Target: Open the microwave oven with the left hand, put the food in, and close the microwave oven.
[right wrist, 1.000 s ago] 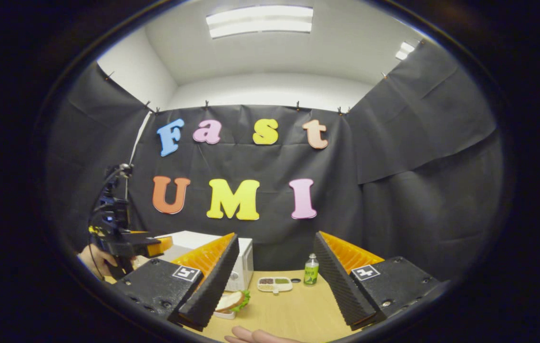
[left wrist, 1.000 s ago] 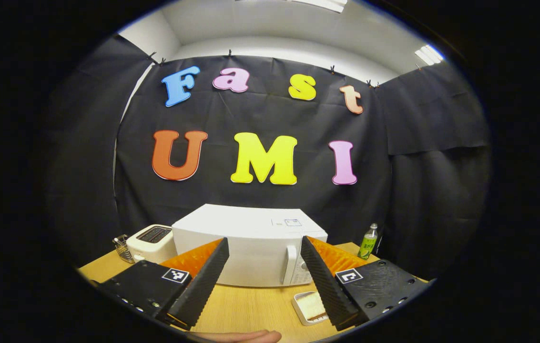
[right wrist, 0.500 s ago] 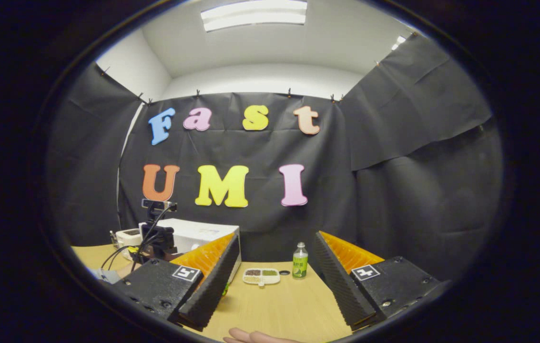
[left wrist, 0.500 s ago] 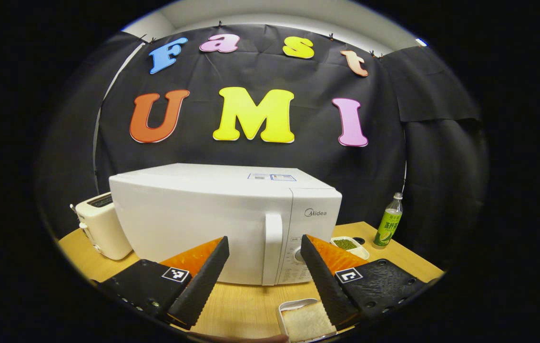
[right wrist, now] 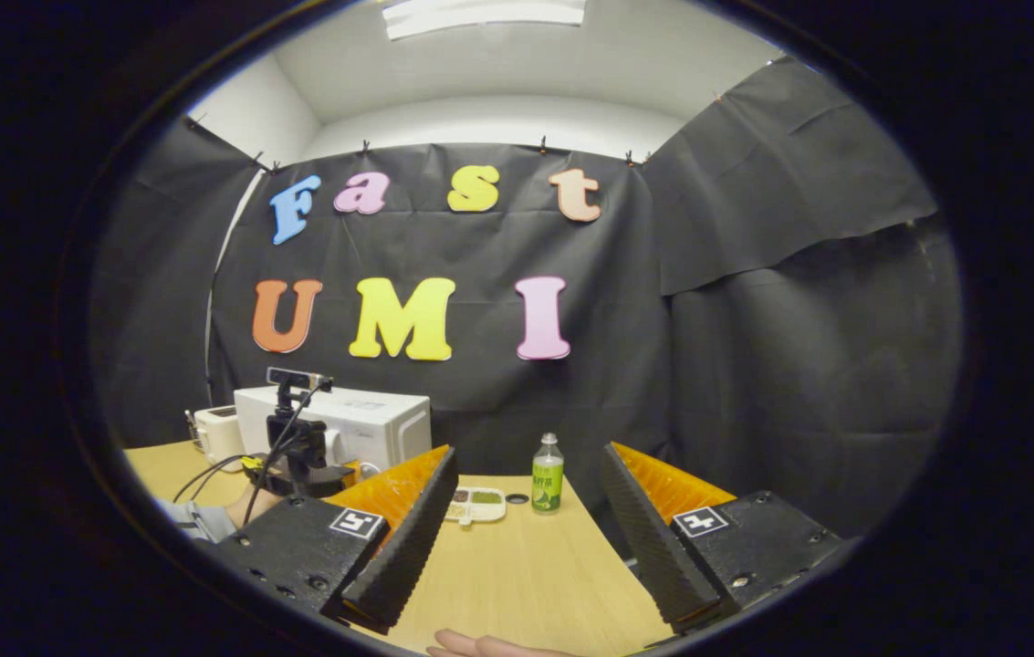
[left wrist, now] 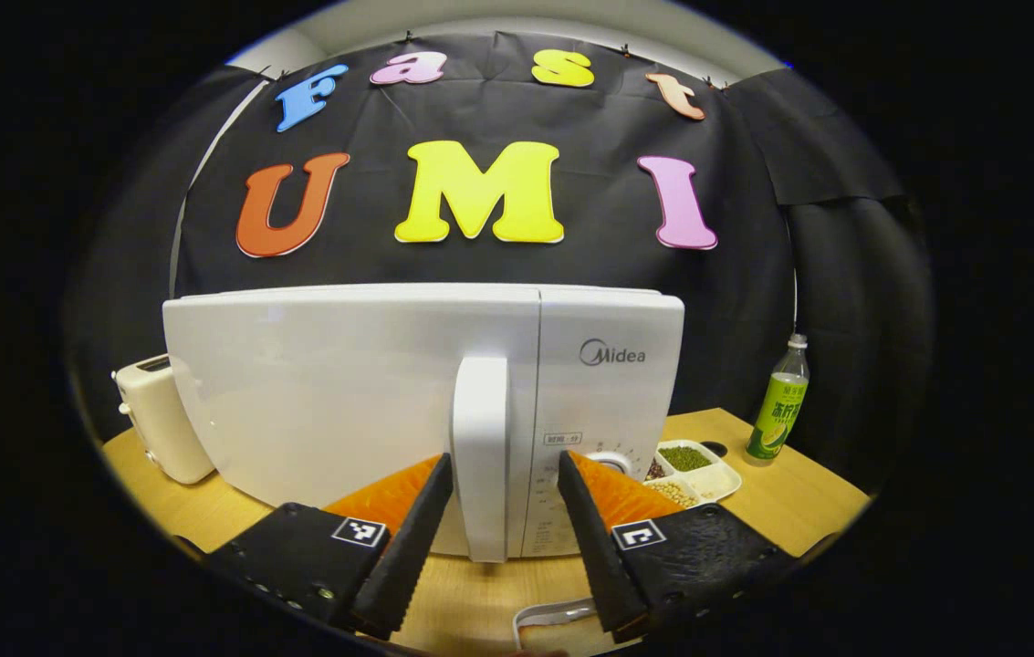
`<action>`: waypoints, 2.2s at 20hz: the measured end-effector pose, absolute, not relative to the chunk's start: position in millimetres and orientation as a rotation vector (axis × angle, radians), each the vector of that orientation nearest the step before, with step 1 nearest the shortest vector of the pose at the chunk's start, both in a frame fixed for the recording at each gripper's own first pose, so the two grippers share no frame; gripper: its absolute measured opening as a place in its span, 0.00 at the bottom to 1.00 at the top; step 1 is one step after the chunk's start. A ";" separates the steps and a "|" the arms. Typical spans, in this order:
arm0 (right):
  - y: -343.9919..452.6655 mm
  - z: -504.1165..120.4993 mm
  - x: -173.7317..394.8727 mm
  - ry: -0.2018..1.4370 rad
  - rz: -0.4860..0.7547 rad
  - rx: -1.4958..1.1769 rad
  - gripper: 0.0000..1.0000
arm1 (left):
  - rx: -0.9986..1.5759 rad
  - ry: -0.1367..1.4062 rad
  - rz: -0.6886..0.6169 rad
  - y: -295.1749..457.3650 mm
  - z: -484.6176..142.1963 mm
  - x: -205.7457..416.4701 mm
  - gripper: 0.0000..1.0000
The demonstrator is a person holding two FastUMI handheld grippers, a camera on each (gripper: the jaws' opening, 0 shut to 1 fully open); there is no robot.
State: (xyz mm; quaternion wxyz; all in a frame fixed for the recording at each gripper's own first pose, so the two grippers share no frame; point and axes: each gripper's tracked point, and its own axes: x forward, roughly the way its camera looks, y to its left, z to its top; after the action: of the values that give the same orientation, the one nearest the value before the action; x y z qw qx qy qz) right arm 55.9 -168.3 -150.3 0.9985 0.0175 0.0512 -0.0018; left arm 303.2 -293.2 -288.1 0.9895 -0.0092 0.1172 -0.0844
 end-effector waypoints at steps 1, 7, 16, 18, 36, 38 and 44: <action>-168.8 -154.3 57.8 0.110 0.000 0.036 1.00 | -0.026 0.228 -0.169 -292.1 -286.2 302.2 0.58; -172.7 -173.6 62.9 0.168 -0.002 0.053 1.00 | -0.066 0.248 -0.176 -280.3 -289.7 303.2 0.20; -160.2 -165.2 35.6 0.180 0.018 0.076 0.92 | -0.041 0.234 -0.258 -273.8 -286.3 278.0 0.05; -152.2 -161.7 30.0 0.176 0.027 0.087 0.92 | -0.040 0.214 -0.296 -266.7 -284.9 258.7 0.05; 17.7 -129.0 -64.5 0.217 0.211 0.080 1.00 | -0.022 0.134 -0.395 -58.7 -276.4 95.1 0.04; 26.9 -130.9 -60.6 0.220 0.217 0.081 1.00 | -0.020 0.131 -0.376 -32.6 -276.6 91.4 0.04; 50.3 -144.6 -40.8 0.251 0.213 0.095 0.92 | -0.016 0.109 -0.326 20.5 -278.4 90.3 0.04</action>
State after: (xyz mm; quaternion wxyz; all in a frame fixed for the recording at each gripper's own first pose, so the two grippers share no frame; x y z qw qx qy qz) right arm -40.8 50.3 -144.6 0.9854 0.0470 0.1247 0.1061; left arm 90.3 20.5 -278.4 0.9852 -0.0082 0.0540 -0.1624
